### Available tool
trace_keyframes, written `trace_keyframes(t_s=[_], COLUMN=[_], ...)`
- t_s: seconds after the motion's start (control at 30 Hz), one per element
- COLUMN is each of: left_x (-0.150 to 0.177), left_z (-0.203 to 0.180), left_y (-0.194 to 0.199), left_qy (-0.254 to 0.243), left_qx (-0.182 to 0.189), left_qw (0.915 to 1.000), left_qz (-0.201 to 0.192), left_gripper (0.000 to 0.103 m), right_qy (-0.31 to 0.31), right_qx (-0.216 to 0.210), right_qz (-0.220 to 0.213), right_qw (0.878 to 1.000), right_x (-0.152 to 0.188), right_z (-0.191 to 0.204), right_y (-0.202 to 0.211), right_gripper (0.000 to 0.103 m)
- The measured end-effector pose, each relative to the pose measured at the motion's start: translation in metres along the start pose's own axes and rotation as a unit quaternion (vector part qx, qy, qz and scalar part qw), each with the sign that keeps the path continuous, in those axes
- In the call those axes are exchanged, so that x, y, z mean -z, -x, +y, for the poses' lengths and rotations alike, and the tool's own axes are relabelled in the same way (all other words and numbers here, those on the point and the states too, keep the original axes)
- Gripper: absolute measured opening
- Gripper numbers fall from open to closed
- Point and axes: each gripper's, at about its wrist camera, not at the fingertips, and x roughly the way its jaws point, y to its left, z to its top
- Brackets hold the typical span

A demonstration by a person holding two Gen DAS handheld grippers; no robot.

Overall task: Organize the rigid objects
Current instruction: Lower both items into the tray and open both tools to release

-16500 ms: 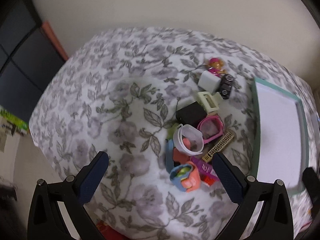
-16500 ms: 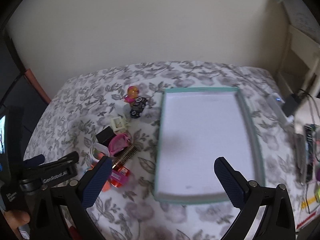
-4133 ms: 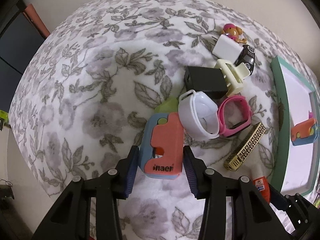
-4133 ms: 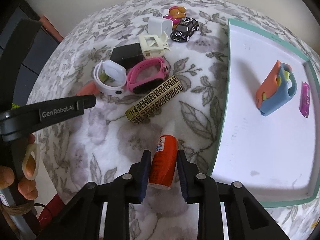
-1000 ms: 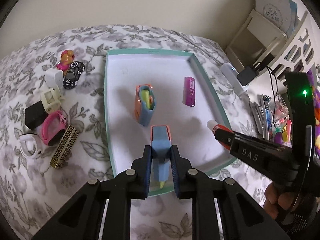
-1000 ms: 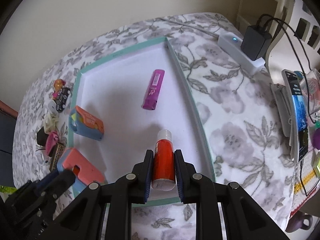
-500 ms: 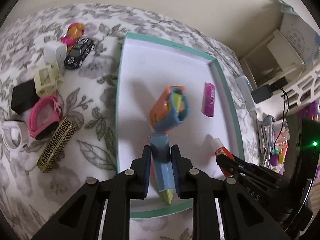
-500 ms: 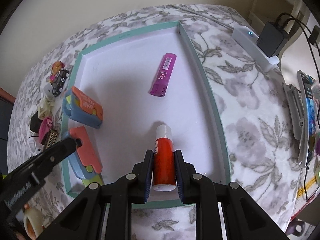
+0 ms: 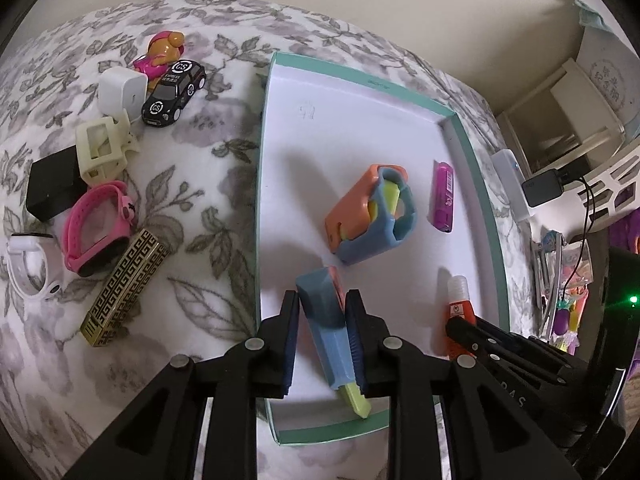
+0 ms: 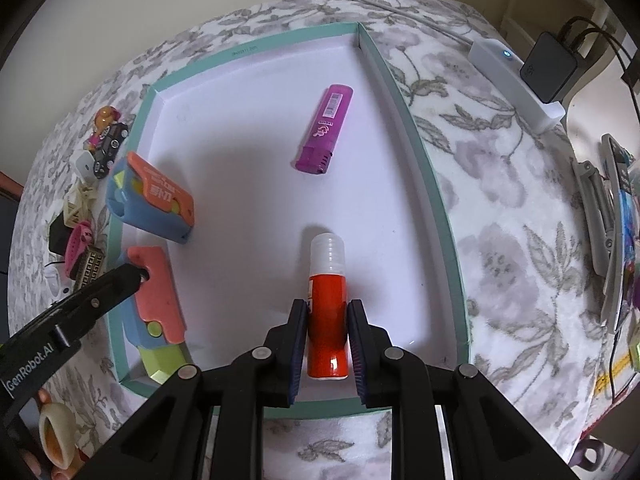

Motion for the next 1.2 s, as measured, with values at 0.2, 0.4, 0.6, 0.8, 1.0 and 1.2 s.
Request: trace_keyframes(t_s=[0.2, 0.4, 0.6, 0.8, 1.0, 1.2], left_x=[-0.001, 0.000, -0.004, -0.007, -0.012, -0.016], left_z=[-0.005, -0.008, -0.013, -0.009, 0.004, 0.023], left_y=[0.001, 0.004, 0.017, 0.035, 0.049, 0.056], left_qy=[-0.012, -0.016, -0.027, -0.020, 0.001, 0.025], left_qx=[-0.019, -0.028, -0.025, -0.032, -0.061, -0.094], left_qw=[0.9997, 0.9995, 0.9992, 0.9983, 0.9954, 0.9914], left_qz=[0.003, 0.001, -0.017, -0.044, -0.073, -0.087], left_gripper=[0.027, 0.027, 0.028, 0.049, 0.069, 0.076], right_qy=[-0.001, -0.003, 0.000, 0.006, 0.018, 0.029], right_qx=[0.006, 0.013, 0.015, 0.016, 0.008, 0.007], right_qz=[0.001, -0.011, -0.028, -0.053, -0.084, -0.093], right_qw=[1.000, 1.000, 0.999, 0.998, 0.996, 0.995], right_x=[-0.001, -0.006, -0.008, -0.007, -0.009, -0.008], right_z=[0.002, 0.003, 0.006, 0.010, 0.016, 0.022], right_y=[-0.001, 0.009, 0.022, 0.040, 0.052, 0.050], right_gripper=[0.022, 0.023, 0.026, 0.033, 0.059, 0.067])
